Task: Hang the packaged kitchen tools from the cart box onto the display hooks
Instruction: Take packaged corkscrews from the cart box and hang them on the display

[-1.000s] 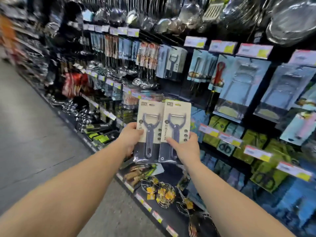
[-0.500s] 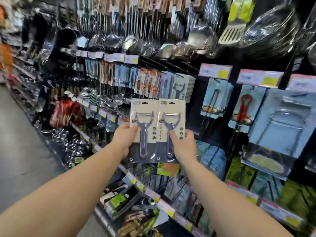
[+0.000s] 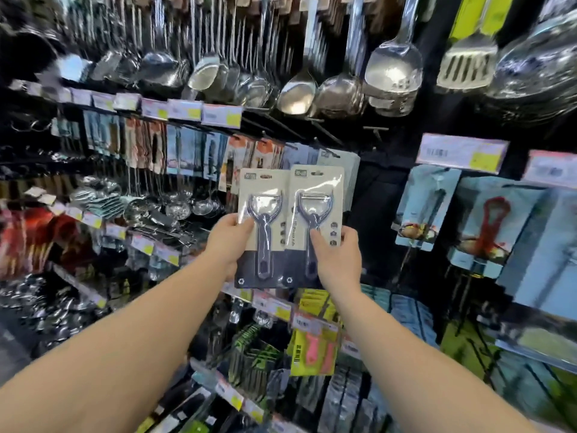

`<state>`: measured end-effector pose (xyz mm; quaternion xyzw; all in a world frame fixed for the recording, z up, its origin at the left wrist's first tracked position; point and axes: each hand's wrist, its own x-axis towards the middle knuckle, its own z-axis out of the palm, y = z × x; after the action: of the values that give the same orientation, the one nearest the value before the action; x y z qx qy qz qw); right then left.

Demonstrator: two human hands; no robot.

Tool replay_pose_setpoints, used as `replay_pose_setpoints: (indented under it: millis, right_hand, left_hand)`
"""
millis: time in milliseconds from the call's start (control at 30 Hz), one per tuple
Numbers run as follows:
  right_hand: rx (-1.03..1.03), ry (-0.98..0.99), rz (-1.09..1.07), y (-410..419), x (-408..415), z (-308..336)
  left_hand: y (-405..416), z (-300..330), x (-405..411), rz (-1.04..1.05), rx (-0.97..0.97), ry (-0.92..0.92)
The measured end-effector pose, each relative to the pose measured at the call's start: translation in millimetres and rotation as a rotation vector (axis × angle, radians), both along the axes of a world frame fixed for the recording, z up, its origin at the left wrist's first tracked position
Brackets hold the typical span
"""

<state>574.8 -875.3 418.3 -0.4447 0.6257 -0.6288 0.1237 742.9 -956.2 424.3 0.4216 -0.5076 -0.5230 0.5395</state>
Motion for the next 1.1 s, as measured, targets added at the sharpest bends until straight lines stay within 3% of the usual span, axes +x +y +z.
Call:
replay_pose_setpoints:
  millis: [367,833,1000,1100]
  right_hand:
    - [-0.138,0.025,-0.159,-51.8,26.2,38.5]
    - [-0.128,0.004,-0.289,-66.9,29.7,44.0]
    - [-0.003,0.033,-0.328,-69.3,23.7,45.9]
    - [0.203,0.295,-0.592,-69.0,23.9,44.9]
  left_hand:
    - [-117.9,-16.4,16.7,-0.202,-0.007,0.091]
    - [-123.4,-14.7,19.9,-0.243,-0.044,0.109]
    - [-122.7,-16.4,19.7,-0.279,-0.045,0.115]
    - [-115.7,-9.5,15.8,-0.305,-0.066,0.098]
